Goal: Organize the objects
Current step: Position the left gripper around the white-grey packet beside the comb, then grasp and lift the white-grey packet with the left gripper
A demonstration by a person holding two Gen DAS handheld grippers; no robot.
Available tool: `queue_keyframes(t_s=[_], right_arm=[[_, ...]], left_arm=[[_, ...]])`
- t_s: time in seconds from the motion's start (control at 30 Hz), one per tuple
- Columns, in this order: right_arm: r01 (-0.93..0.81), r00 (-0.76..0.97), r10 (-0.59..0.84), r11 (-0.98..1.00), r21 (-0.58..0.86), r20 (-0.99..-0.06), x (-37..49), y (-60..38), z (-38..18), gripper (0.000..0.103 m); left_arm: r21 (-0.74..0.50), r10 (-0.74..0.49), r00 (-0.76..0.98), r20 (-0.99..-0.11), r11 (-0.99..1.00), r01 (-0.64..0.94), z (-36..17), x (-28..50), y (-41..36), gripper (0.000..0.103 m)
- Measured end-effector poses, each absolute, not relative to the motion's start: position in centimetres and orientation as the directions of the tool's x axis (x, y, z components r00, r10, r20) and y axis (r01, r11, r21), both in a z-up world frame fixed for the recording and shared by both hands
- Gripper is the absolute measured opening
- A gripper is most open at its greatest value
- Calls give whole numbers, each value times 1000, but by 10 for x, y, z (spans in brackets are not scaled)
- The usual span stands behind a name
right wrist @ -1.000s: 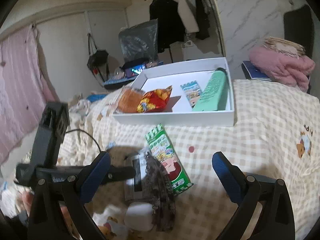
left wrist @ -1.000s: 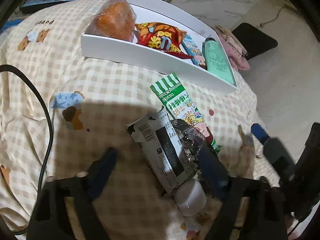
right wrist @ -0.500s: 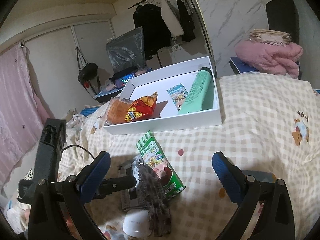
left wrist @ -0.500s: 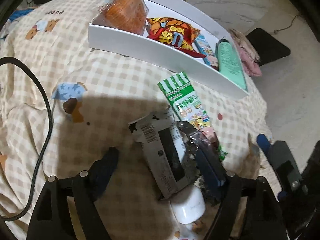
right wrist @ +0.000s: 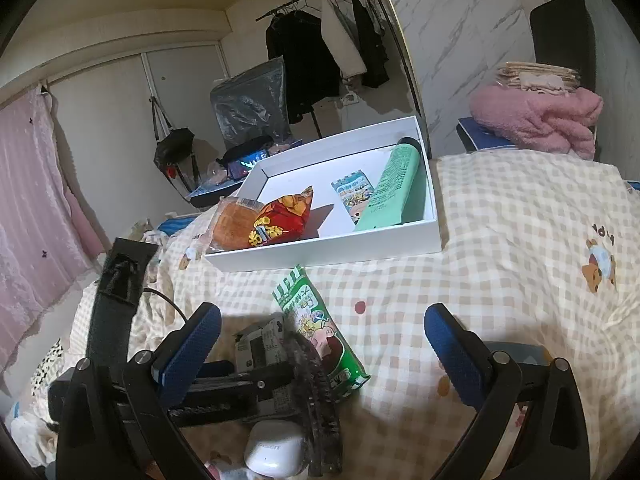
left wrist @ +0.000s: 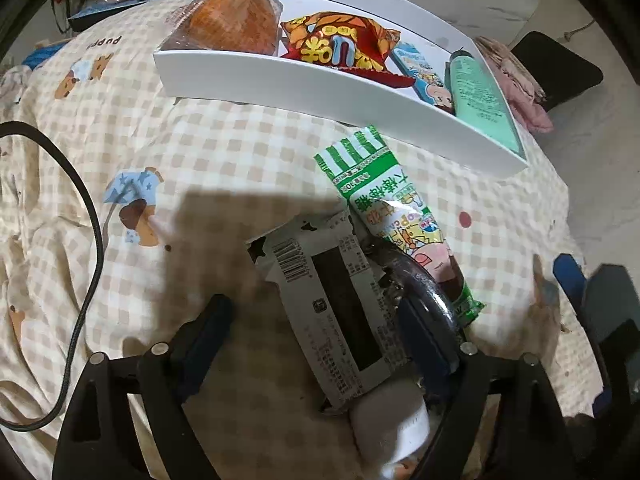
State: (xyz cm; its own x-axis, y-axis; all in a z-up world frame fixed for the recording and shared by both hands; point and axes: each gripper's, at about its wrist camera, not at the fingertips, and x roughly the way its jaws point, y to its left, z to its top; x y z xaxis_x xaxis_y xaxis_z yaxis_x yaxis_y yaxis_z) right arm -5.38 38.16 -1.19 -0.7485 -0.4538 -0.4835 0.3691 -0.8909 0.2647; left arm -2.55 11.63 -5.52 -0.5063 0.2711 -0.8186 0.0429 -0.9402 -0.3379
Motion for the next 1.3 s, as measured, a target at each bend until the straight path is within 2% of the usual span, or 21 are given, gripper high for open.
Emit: queue_keyframes(t_s=[0.1,0.27,0.3,0.33,0.43,0.53,0.7,0.8,1.0,1.17,1.3], right_arm=[[366,-747,-452,-892,266,-488,-54,381,-14,102],[363,-747,-451,-892,268,-489,-54,382,-15,102],[362,-747,-451,-892,270,-488,-54,382,-15,102],[361,-747,-451,-892,272,-488,-54,383,-15,102],[358,-745,-453,-891,281,-490,-55,385,-15,102],[355,-746,-454,-890,286,-486,-55,387,-13,102],[353,-749,-455,-889,291,-482,-56,389,-12,102],[350,-749,-456,-888,297,-481,-56,391,-12,102],[343,-753,-454,-889,304,-476,-57,394,-10,102],[345,-753,-453,-889,300,-478,-58,393,-10,102],[345,-748,-454,-889,301,-484,-59,392,-12,102]], left_arm=[[-320,259,-508,-821,-947,35,-59,-28,121,101],[-329,280,-505,-816,-944,7,-59,-27,119,100],[-329,281,-505,-816,-944,5,-58,-28,118,96],[-322,275,-509,-816,-947,6,-57,-26,117,87],[-318,271,-521,-810,-948,0,-53,-22,115,68],[-346,298,-526,-797,-938,-9,-52,-20,113,62],[-419,348,-548,-761,-908,5,-44,-15,95,58],[-407,336,-600,-726,-913,-19,-25,-8,87,51],[-328,296,-691,-659,-940,-90,-7,0,84,51],[-212,195,-693,-694,-975,-63,-19,-13,92,51],[-227,195,-634,-748,-973,-31,-37,-24,91,53]])
